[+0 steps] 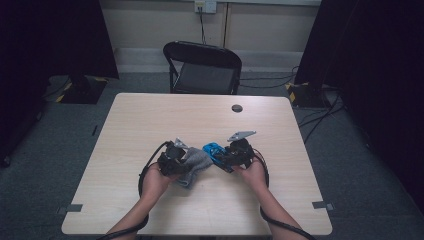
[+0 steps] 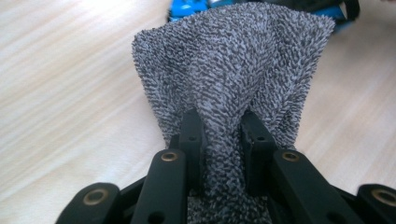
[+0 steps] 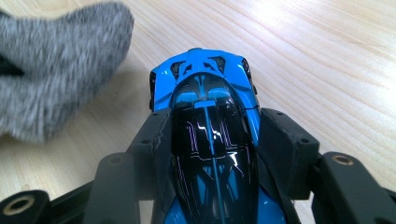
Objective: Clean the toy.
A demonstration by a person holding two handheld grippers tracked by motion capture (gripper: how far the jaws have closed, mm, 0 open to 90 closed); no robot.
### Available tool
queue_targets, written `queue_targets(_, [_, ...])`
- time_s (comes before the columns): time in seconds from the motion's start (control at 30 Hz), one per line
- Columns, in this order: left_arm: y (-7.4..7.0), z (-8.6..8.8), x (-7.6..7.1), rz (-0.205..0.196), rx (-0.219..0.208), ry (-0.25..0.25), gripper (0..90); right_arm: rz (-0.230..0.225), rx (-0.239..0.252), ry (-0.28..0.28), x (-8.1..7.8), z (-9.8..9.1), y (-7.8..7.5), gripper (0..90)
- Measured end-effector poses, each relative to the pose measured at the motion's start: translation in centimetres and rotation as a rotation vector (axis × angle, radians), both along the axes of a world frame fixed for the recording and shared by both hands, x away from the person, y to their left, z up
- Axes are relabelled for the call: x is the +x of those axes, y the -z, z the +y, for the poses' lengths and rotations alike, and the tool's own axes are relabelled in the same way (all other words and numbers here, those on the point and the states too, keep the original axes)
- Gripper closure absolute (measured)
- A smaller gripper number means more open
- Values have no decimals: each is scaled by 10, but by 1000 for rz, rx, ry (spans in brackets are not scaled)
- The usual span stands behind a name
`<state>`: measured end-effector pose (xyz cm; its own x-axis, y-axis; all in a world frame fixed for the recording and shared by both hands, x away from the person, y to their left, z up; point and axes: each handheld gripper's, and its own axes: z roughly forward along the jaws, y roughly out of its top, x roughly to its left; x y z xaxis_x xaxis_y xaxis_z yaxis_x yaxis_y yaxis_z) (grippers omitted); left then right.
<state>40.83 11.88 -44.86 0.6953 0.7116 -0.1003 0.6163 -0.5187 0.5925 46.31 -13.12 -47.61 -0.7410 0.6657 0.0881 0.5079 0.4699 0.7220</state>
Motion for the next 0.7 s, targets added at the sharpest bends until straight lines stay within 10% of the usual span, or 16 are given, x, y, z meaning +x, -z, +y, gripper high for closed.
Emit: queue_targets(0.7, [17, -47, -18, 50, 17, 118, 725, -24, -30, -14, -1, 5, 1, 415])
